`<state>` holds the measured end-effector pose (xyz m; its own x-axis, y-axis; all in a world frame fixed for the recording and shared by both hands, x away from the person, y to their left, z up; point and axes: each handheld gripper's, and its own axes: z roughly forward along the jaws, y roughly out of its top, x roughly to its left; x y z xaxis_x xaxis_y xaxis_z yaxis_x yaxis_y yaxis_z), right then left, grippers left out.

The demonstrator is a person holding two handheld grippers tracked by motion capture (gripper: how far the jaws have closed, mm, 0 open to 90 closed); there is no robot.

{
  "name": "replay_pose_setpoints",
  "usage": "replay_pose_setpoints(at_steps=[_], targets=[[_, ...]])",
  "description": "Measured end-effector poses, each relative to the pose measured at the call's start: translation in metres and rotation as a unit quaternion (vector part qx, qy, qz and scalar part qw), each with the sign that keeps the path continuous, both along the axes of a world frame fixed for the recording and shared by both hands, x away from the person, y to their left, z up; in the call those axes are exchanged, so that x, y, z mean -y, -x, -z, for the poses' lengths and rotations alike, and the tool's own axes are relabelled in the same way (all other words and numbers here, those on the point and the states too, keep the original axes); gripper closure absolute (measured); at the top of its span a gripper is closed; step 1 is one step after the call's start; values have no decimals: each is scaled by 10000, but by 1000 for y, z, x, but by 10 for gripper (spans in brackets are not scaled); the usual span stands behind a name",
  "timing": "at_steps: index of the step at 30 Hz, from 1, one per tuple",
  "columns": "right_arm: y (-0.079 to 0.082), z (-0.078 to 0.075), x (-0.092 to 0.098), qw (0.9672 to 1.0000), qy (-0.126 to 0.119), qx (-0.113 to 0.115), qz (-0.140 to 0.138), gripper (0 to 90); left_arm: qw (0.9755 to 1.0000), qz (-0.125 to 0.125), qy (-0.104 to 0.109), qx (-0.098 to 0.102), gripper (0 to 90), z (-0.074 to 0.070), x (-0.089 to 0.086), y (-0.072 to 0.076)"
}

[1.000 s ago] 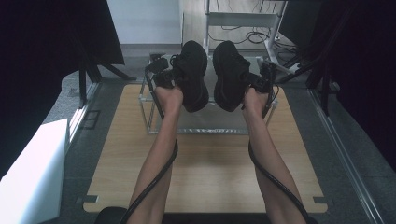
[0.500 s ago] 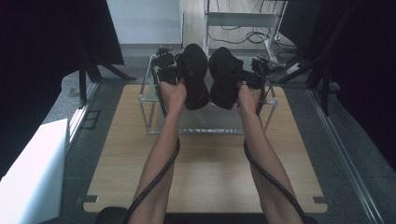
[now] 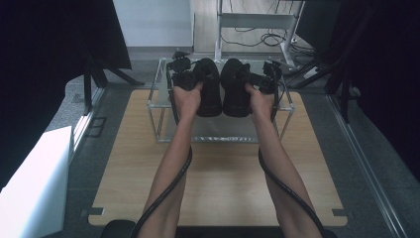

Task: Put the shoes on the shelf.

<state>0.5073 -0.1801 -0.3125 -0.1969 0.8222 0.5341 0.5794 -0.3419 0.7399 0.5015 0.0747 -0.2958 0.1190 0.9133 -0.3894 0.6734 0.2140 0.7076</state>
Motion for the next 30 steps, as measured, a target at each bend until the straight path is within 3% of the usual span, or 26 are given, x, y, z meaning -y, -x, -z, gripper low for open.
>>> replay_pose_setpoints(at_steps=[5,8,13,21,25,28,30], targets=[[-1,1,5,9992,-329,-6,-218,437,9992,159,358,128,457,4,-6,1],[1,1,8,9987,-394,37,-307,410,9980,264,499,276,423,4,-8,5],[8,-4,17,9948,-794,367,-513,423,9936,436,846,613,405,-1,-13,17],[27,-5,38,9890,-1018,621,-874,477,9828,687,1314,1098,497,-1,-36,43],[40,1,50,9844,-1204,617,-1128,584,9771,937,1532,1145,607,8,-51,60],[56,5,55,9828,-1160,743,-1234,681,9745,1121,1536,1191,695,14,-58,74],[66,8,56,9829,-1028,818,-1291,724,9741,1232,1397,1278,741,18,-60,86]])
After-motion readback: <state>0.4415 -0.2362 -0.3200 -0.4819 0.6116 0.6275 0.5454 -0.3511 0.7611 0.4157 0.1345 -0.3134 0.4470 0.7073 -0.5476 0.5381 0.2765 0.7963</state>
